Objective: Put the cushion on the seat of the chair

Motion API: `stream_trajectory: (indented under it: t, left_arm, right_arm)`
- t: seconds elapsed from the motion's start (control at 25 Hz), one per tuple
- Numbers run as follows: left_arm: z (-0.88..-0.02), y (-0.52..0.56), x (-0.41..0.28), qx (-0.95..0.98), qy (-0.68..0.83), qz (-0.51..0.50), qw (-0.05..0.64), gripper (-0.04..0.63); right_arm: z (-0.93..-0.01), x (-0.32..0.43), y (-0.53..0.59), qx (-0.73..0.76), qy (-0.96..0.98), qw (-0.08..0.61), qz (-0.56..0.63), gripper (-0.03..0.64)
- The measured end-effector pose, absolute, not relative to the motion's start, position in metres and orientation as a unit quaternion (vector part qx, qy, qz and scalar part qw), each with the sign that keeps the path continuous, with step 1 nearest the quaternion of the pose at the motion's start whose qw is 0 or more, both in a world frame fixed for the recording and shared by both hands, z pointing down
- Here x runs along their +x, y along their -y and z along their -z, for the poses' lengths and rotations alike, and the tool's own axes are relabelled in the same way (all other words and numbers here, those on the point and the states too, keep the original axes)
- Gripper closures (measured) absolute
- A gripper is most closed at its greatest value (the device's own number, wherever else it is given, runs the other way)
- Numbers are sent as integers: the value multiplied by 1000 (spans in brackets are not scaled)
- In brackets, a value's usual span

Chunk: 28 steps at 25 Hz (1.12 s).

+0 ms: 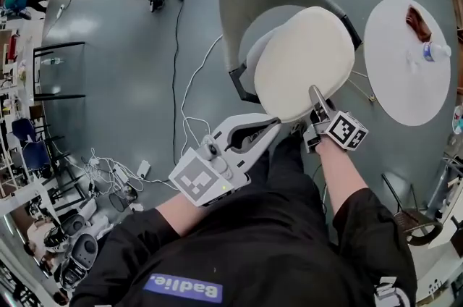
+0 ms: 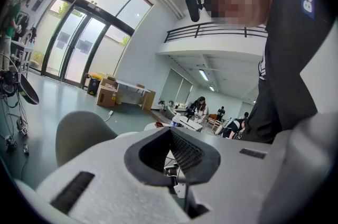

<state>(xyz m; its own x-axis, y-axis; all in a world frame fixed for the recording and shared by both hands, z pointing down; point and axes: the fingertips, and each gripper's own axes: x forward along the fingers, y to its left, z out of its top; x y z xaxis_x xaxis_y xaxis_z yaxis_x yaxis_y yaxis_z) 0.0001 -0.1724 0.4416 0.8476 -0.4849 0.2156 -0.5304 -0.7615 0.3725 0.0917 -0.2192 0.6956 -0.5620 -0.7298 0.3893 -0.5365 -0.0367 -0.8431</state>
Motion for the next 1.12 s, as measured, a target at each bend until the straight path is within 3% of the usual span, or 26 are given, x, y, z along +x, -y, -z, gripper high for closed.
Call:
stream_trajectory:
  t: [0.56,1.12]
  left_arm:
    - [-478,154,-4,922,284,-100,244,594]
    - [-516,148,7,916,269,-139,264,594]
  right_arm:
    - [-820,93,241,-449,-592,188,642,545]
    - [-914,118,225,-439,-535,197,694,543]
